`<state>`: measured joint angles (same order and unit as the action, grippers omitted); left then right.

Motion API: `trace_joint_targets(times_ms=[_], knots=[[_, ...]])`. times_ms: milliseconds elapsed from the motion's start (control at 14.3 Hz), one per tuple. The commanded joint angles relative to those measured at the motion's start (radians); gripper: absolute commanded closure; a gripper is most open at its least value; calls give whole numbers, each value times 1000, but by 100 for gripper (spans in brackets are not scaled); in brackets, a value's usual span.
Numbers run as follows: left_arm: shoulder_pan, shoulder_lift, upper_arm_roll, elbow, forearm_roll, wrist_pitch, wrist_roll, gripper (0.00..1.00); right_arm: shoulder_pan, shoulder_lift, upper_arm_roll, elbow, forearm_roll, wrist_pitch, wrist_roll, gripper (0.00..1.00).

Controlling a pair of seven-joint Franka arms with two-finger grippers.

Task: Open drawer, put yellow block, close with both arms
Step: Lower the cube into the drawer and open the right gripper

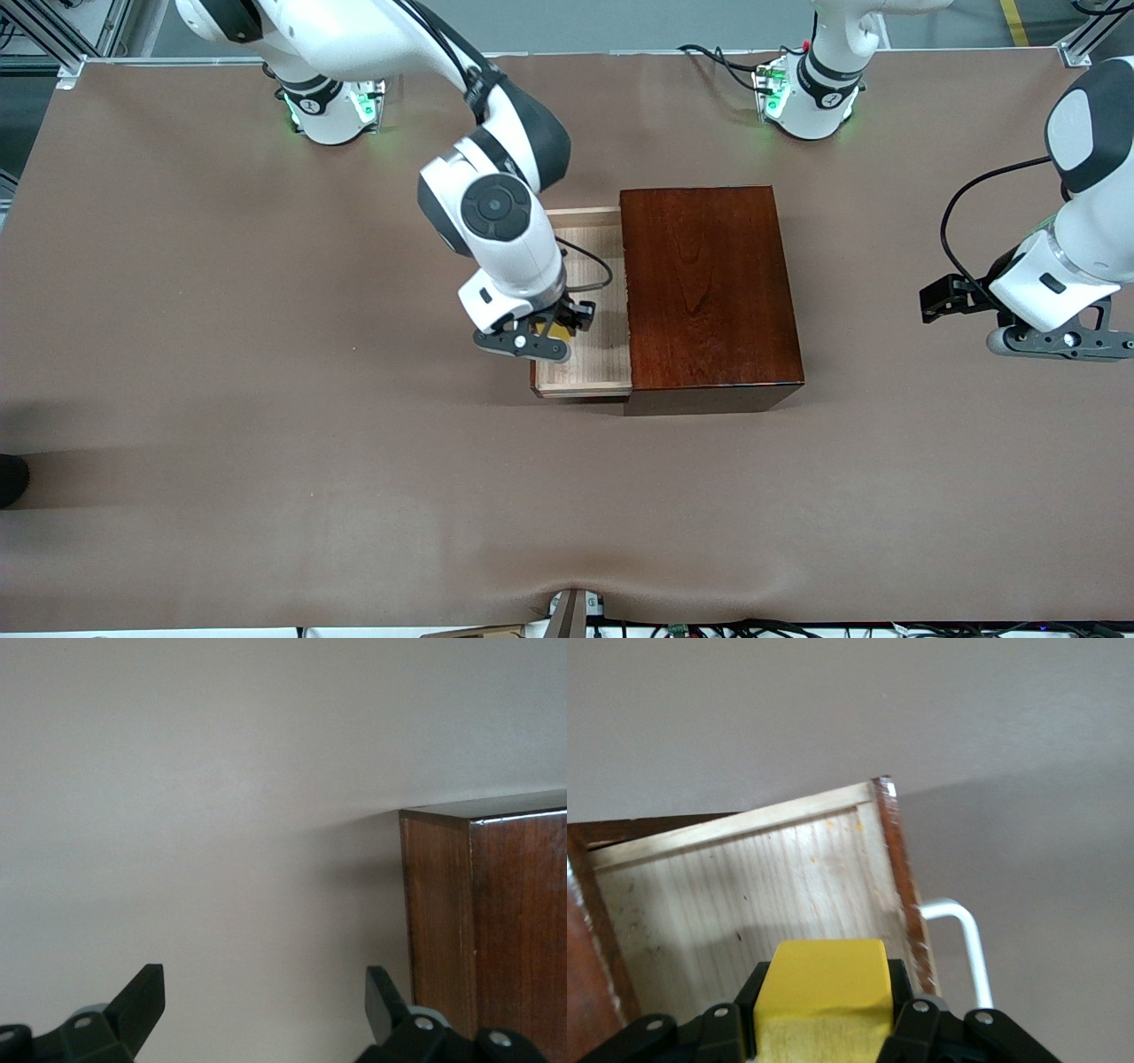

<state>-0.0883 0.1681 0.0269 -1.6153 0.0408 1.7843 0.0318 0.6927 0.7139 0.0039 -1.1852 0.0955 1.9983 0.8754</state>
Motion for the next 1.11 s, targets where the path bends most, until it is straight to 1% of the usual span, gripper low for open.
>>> trace_joint_targets(times_ms=[0, 209, 348, 488, 557, 697, 767, 836, 906, 1045], knots=[[1, -1, -7, -3, -13, -5, -4, 0, 22, 64, -15, 49, 18, 54, 8, 100], [-8, 2, -12, -5, -16, -5, -44, 0, 39, 98, -13, 49, 18, 82, 11, 100], [-14, 4, -50, -8, -42, -5, -129, 0, 44, 107, -15, 49, 18, 92, 10, 100], [-18, 20, -105, -5, -42, -3, -240, 0, 36, 107, -13, 50, 32, 94, 10, 18], [-19, 31, -126, -2, -42, 4, -310, 0, 28, 104, -13, 52, 56, 92, 7, 0], [-21, 37, -162, 2, -42, 15, -438, 0, 22, 87, -13, 52, 65, 74, 5, 0], [-24, 47, -180, 2, -44, 17, -496, 0, 12, 75, -10, 55, 66, 35, 2, 0], [-25, 48, -194, 3, -45, 18, -551, 0, -11, 58, -7, 64, 72, -14, -1, 0], [-34, 51, -208, 8, -51, 26, -613, 0, -36, 35, -5, 85, 99, -71, -12, 0], [-62, 89, -219, 49, -97, 41, -770, 0, -111, -49, -5, 95, 159, -220, -89, 0]])
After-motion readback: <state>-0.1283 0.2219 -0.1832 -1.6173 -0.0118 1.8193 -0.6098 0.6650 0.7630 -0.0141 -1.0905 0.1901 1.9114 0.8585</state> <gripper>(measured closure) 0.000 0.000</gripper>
